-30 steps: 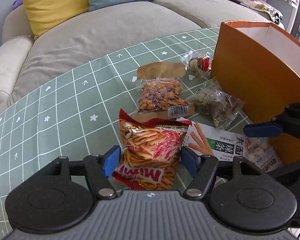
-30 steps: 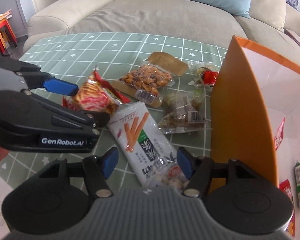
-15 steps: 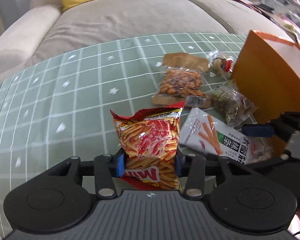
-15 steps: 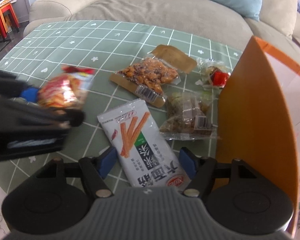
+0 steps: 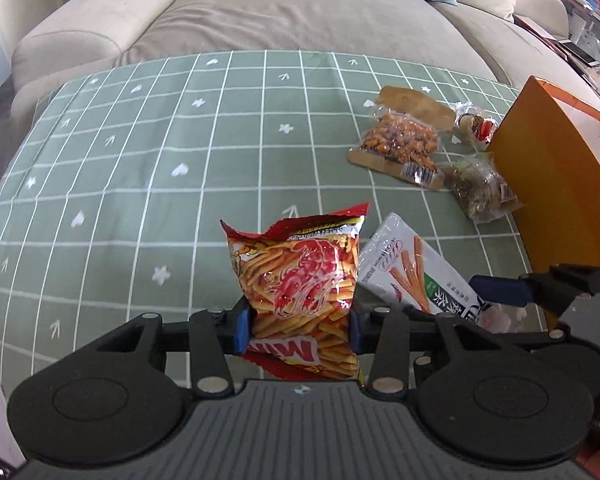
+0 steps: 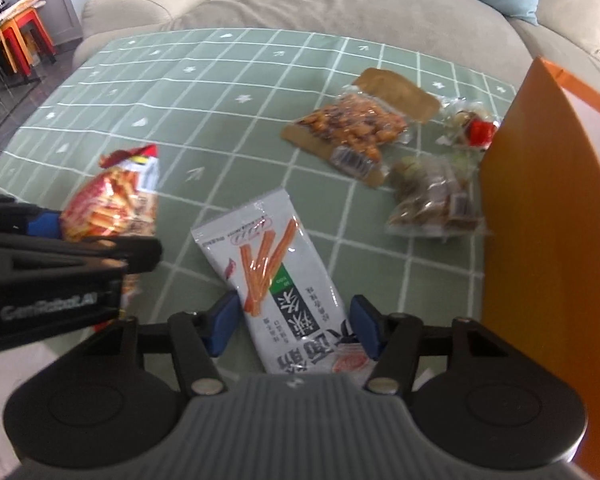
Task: Organize snacks
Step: 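Lift both held bags and carry them toward the orange box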
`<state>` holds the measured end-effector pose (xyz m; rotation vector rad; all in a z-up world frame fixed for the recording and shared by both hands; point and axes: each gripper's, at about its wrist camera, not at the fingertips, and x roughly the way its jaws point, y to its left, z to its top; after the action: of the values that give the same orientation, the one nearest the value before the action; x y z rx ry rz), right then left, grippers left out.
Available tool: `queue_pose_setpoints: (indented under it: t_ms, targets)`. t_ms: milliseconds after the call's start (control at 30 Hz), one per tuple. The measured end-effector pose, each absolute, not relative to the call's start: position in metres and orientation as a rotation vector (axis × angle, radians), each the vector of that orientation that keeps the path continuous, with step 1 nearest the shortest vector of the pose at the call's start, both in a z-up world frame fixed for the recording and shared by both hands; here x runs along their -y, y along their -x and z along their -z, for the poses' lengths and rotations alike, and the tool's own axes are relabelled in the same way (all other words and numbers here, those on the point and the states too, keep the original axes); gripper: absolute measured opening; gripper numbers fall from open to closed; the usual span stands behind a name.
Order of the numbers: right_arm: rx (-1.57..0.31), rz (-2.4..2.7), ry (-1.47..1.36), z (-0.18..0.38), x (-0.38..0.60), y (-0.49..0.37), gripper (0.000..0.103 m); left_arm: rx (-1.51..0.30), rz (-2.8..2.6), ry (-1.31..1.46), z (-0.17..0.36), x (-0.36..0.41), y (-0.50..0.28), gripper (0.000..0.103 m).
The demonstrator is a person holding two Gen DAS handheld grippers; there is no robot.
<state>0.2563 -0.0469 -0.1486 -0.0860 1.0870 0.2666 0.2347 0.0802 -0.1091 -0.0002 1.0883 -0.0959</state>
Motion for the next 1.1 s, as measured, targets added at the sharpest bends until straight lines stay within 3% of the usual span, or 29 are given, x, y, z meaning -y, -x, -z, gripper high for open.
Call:
queue_pose_setpoints:
  t_ms: [600, 1100]
  targets:
    - [-1.099, -0.275, -0.078, 0.123, 0.071, -0.219, 0.051, -1.069, 0.051, 0.038, 0.087, -0.086, -0.195, 0.049]
    - [-0.937, -0.318, -0.205, 0.065, 0.093, -0.211, 0.049, -0.991, 0.043, 0.011, 0.051, -0.074, -0.174, 0.049]
